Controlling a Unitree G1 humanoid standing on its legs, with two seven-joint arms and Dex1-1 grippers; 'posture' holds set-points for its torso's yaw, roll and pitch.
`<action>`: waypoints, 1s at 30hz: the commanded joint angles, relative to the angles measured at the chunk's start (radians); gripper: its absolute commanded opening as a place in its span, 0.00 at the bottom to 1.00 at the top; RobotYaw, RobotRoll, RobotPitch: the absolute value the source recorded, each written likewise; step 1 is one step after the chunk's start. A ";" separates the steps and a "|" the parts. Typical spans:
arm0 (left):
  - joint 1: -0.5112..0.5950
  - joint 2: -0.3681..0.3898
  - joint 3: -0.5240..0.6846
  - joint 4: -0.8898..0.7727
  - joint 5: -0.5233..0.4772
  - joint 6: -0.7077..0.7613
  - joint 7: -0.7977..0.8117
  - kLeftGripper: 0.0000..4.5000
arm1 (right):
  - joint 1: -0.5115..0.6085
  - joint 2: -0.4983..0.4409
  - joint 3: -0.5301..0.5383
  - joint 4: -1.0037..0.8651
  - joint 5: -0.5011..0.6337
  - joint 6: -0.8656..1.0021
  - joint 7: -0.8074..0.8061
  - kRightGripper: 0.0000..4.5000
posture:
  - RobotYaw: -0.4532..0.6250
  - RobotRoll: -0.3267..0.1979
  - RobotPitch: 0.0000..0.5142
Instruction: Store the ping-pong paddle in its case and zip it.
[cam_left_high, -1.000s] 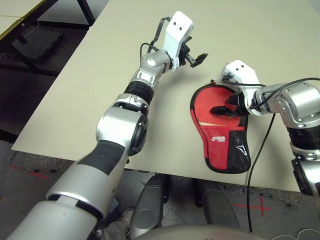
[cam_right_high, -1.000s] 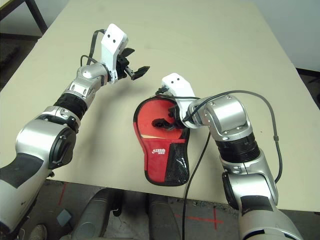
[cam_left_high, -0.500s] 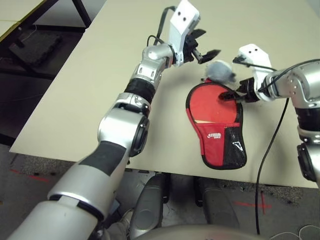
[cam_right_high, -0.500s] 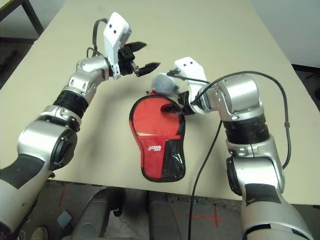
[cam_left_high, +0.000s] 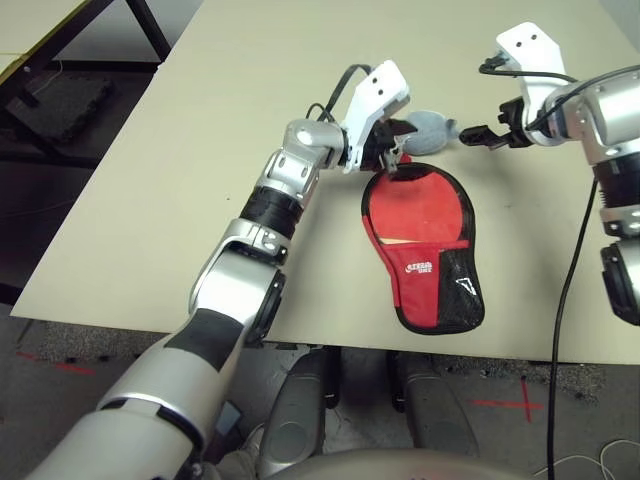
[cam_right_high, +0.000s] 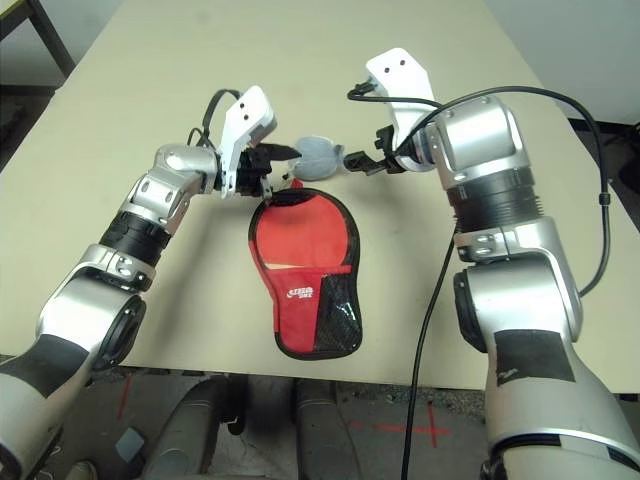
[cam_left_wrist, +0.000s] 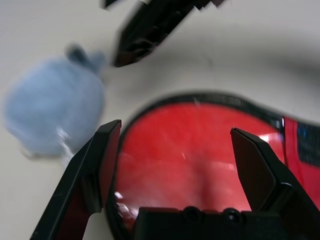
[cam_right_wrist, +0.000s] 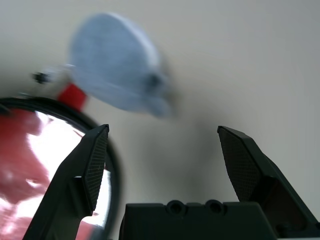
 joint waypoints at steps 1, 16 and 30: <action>0.025 0.017 -0.032 -0.030 0.017 0.034 -0.009 0.99 | -0.016 0.031 0.002 0.073 -0.037 -0.061 0.002 1.00 | 0.41 0.62 0.29; 0.079 0.008 -0.100 0.023 0.063 0.032 0.033 0.99 | -0.168 0.174 -0.044 0.533 -0.153 -0.430 -0.052 1.00 | 0.43 0.62 0.26; 0.077 -0.014 -0.122 0.028 0.076 0.038 0.038 0.99 | -0.201 0.271 -0.102 0.749 -0.223 -0.606 -0.110 1.00 | 0.43 0.62 0.25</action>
